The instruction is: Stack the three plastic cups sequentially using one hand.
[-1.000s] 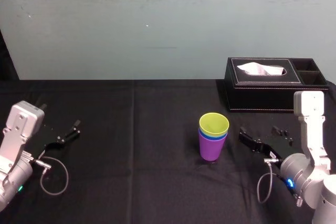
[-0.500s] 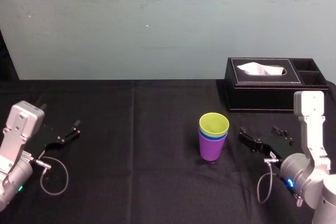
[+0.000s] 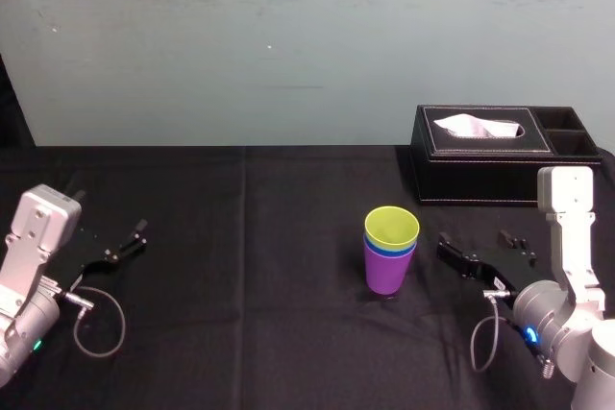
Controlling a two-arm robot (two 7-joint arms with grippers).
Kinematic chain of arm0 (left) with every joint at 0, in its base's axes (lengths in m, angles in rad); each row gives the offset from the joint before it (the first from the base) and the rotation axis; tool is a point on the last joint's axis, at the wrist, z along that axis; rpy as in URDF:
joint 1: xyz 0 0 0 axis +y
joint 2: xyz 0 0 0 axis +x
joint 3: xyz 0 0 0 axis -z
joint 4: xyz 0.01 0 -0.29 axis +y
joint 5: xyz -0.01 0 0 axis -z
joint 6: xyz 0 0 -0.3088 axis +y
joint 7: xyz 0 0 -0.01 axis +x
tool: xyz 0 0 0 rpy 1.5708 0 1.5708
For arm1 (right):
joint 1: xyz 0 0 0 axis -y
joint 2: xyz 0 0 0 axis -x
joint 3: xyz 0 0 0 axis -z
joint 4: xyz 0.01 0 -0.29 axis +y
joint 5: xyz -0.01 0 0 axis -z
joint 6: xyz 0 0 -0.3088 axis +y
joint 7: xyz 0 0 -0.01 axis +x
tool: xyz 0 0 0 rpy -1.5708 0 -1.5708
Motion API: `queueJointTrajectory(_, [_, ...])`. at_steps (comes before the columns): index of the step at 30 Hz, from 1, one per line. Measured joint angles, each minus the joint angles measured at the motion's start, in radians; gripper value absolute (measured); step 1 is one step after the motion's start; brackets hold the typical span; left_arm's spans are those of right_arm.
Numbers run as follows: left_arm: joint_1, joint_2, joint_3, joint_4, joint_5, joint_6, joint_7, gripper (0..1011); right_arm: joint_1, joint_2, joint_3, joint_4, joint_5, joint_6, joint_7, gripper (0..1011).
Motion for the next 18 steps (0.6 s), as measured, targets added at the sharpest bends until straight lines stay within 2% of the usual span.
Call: queueJointTrajectory(18, [0.0, 0.0, 0.0, 0.0, 0.0, 0.0, 0.0, 1000, 0.0, 0.0, 0.0, 0.0, 0.0, 0.0, 0.0, 1003])
